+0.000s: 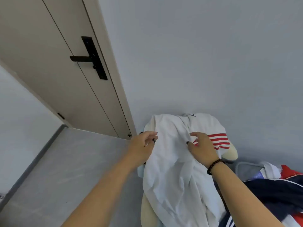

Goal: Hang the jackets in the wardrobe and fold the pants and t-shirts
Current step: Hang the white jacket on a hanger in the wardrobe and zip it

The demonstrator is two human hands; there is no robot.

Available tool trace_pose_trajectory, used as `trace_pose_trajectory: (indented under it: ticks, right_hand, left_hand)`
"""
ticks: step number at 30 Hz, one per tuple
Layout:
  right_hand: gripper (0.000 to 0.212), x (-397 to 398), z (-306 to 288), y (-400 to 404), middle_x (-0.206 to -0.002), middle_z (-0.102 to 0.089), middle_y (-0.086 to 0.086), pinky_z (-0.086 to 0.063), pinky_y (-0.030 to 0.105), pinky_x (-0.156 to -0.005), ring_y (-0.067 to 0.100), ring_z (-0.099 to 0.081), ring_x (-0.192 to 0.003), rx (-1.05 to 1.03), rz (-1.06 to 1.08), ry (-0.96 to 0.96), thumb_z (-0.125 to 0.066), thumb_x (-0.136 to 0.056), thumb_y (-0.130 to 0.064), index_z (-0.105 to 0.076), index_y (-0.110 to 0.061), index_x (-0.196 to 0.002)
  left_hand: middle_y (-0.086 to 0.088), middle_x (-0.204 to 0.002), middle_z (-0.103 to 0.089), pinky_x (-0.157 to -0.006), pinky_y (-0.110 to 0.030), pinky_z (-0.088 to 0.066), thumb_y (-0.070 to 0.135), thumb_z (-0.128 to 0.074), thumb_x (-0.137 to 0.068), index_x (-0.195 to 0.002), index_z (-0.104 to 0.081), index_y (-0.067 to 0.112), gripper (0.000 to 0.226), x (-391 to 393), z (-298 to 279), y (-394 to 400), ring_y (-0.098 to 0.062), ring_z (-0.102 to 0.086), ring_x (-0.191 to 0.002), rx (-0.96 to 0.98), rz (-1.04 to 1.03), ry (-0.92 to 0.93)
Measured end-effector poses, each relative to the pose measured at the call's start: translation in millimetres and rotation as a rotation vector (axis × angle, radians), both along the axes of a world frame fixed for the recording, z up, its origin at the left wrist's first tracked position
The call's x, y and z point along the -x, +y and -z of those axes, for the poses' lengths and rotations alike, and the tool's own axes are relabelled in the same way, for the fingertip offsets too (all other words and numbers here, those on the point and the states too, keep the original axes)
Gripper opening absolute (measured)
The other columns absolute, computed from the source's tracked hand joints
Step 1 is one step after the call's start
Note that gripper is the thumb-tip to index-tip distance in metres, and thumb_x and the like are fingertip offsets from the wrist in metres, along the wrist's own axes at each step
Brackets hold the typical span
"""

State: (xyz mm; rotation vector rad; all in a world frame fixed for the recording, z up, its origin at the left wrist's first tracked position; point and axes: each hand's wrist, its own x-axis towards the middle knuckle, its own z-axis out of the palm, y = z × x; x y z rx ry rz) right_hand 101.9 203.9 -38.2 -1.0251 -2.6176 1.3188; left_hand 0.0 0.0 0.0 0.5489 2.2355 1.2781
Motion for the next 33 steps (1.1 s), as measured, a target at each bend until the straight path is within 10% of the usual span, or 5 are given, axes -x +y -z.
trace_pose_trajectory:
  ticks: [14,19,22,33]
  right_hand:
    - [0.065,29.6,70.4,100.7,-0.155,-0.017,0.016,-0.015,0.048,-0.118,0.036,-0.013,-0.144,-0.519,0.043,-0.354,-0.049,-0.092,-0.017,-0.016,-0.011,-0.148]
    - [0.04,23.7,76.6,123.6,-0.124,-0.046,0.012,-0.046,0.039,-0.087,0.029,-0.048,-0.111,-0.331,0.134,-0.263,-0.057,-0.09,-0.019,-0.044,-0.006,-0.126]
    - [0.016,23.3,71.0,135.8,-0.093,-0.054,0.006,-0.039,0.03,-0.066,0.024,-0.052,-0.086,-0.389,0.034,-0.307,-0.049,-0.095,-0.018,-0.057,-0.006,-0.098]
    - [0.014,35.6,0.5,120.9,-0.07,-0.059,-0.01,-0.038,0.007,-0.059,0.006,-0.055,-0.067,-0.075,-0.093,0.018,-0.07,-0.083,-0.018,-0.06,-0.02,-0.073]
  left_hand:
    - [0.012,-0.102,-0.072,-0.078,-0.006,-0.045,0.008,-0.046,-0.096,-0.117,-0.061,0.028,0.032,29.1,52.5,100.2,0.001,-0.064,-0.104,0.088,0.018,-0.171]
    - [0.013,-0.116,-0.067,-0.079,-0.008,-0.038,0.019,-0.055,-0.095,-0.135,-0.044,0.033,0.044,30.1,56.1,110.0,0.001,-0.056,-0.109,0.15,0.073,-0.146]
    - [0.011,-0.121,-0.063,-0.079,-0.005,-0.036,0.021,-0.059,-0.094,-0.141,-0.037,0.031,0.053,29.8,58.1,110.3,0.0,-0.056,-0.111,0.153,0.071,-0.144]
    - [0.016,-0.143,-0.028,-0.089,-0.014,-0.04,0.039,-0.081,-0.073,-0.144,0.022,0.045,0.126,2.6,52.3,116.8,-0.002,-0.053,-0.114,-0.036,-0.038,-0.154]
